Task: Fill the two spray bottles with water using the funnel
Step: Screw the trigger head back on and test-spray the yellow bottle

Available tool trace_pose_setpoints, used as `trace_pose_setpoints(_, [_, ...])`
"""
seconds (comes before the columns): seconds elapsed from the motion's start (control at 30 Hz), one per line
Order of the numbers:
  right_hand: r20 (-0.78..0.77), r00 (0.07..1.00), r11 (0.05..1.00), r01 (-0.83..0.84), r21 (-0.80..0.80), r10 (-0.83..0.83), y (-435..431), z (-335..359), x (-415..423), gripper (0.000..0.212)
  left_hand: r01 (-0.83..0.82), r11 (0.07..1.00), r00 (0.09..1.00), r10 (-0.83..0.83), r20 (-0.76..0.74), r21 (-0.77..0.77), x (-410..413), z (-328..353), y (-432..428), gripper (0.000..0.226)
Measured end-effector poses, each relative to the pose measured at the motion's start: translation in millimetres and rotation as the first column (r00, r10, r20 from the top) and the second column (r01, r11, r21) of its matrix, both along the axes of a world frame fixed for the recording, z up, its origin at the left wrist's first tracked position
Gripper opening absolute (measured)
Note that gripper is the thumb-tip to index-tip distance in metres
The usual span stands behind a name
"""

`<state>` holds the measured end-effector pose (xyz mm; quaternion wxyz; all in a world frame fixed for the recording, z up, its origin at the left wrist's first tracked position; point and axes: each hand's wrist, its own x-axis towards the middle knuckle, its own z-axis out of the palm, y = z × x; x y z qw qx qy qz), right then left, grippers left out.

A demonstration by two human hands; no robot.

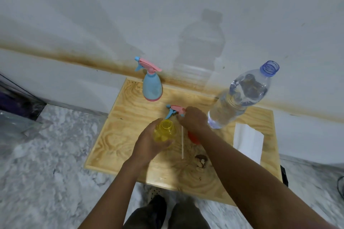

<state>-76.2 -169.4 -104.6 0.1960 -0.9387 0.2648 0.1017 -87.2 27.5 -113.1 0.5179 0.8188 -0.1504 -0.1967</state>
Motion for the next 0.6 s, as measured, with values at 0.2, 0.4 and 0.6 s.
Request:
trace_pose_setpoints(0.2, [-0.094,0.994,0.987,0.071,0.143,-0.058,-2.1,-12.2,11.0,0.034,-0.062,0.998,0.998,0.062,-0.03,0.018,-1.5,-3.7,-6.9,0.067])
trace_pose_setpoints(0.4, [0.257,0.919,0.858,0.14,0.495,-0.299,-5.1,18.8,2.1,0.024,-0.073,0.997,0.997,0.072,-0.021,-0.026,0.7,-1.8,-4.7,0.062])
trace_pose_setpoints(0.6, [0.651,0.615,0.799,-0.057,0.598,-0.444,3.8,112.5,-24.6,0.014,-0.096,0.993,0.994,0.099,0.039,-0.073,15.7,8.9,3.6,0.068])
